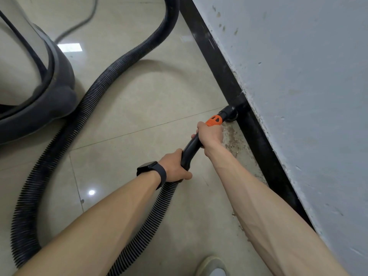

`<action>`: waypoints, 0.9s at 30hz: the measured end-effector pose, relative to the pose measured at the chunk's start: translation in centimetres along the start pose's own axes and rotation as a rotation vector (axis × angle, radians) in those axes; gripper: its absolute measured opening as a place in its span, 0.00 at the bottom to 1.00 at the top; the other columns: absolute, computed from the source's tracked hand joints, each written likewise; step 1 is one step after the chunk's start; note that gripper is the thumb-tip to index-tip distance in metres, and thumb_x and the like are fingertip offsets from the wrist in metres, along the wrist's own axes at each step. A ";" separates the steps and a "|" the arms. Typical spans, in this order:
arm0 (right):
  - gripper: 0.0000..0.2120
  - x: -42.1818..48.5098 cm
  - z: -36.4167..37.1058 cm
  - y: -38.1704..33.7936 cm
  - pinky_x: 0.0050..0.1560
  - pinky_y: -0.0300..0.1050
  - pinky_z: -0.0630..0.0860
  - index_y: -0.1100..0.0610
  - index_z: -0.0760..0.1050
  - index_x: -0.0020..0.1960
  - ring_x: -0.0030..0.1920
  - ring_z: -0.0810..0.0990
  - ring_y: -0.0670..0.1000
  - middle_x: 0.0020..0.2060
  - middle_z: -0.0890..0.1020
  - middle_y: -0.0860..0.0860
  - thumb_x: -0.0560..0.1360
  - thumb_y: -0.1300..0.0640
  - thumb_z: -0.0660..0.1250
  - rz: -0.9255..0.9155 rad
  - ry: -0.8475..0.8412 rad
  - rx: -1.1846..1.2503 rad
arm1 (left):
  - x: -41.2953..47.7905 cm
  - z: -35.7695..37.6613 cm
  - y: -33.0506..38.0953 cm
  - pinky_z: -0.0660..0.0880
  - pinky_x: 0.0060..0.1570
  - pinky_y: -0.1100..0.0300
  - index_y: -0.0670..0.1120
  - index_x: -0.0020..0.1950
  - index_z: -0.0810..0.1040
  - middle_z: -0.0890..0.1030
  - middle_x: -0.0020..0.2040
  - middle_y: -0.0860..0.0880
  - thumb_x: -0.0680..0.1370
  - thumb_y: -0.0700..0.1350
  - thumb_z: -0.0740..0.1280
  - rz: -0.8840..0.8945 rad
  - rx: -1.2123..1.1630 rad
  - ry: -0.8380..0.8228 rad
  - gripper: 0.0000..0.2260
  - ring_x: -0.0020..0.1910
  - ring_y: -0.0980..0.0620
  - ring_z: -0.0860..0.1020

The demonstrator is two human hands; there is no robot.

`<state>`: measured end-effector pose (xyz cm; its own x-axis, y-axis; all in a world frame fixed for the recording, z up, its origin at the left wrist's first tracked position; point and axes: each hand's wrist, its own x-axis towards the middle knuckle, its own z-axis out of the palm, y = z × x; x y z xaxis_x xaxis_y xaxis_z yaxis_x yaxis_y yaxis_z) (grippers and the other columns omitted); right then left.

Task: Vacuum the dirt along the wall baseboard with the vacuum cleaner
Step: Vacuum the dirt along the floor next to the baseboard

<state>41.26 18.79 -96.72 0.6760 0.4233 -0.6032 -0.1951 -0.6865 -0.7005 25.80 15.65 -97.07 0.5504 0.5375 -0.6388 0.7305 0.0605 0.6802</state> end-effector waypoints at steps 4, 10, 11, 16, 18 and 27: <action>0.21 0.2 0.0 0.1 0.33 0.47 0.83 0.59 0.64 0.65 0.25 0.83 0.49 0.39 0.83 0.54 0.75 0.60 0.67 -0.002 -0.001 0.001 | 0.2 0.1 -0.2 0.81 0.47 0.50 0.46 0.56 0.69 0.80 0.49 0.46 0.70 0.48 0.75 -0.002 0.005 0.008 0.21 0.45 0.47 0.82; 0.10 0.4 0.4 -0.5 0.32 0.44 0.80 0.62 0.74 0.51 0.31 0.85 0.53 0.32 0.82 0.53 0.70 0.64 0.69 -0.035 -0.125 0.200 | 0.3 -1.3 -0.8 0.80 0.43 0.49 0.50 0.53 0.67 0.78 0.45 0.49 0.69 0.50 0.73 0.048 0.144 0.123 0.19 0.41 0.48 0.79; 0.10 0.1 0.6 -0.4 0.33 0.45 0.81 0.62 0.73 0.51 0.31 0.85 0.53 0.31 0.81 0.52 0.71 0.65 0.69 -0.024 -0.148 0.257 | 0.1 -1.7 -1.1 0.80 0.43 0.48 0.50 0.53 0.67 0.77 0.45 0.50 0.69 0.50 0.73 0.047 0.183 0.141 0.19 0.40 0.48 0.79; 0.09 -2.0 2.0 0.6 0.34 0.49 0.82 0.62 0.75 0.52 0.30 0.83 0.54 0.32 0.79 0.54 0.74 0.64 0.72 0.077 -0.178 0.505 | -1.7 -3.0 -3.1 0.79 0.41 0.49 0.51 0.56 0.66 0.76 0.47 0.50 0.70 0.51 0.72 0.040 0.375 0.142 0.20 0.42 0.48 0.78; 0.08 -3.5 2.5 1.6 0.33 0.48 0.82 0.62 0.74 0.52 0.28 0.82 0.53 0.29 0.78 0.52 0.75 0.65 0.71 0.123 -0.187 0.521 | -3.1 -3.2 -4.3 0.79 0.40 0.50 0.52 0.56 0.65 0.75 0.47 0.51 0.70 0.51 0.72 0.044 0.404 0.109 0.20 0.41 0.49 0.78; 0.06 -9.5 1.0 6.2 0.30 0.44 0.76 0.60 0.70 0.37 0.24 0.71 0.53 0.27 0.72 0.54 0.69 0.68 0.65 0.320 -0.310 0.585 | -9.8 0.4 -7.4 0.77 0.35 0.52 0.56 0.49 0.62 0.75 0.43 0.55 0.64 0.60 0.71 0.103 0.399 -0.043 0.22 0.37 0.53 0.77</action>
<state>32.89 11.13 -95.67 0.3072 0.4621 -0.8319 -0.7553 -0.4134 -0.5085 15.18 9.58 -96.03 0.6392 0.4872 -0.5951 0.7654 -0.3274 0.5541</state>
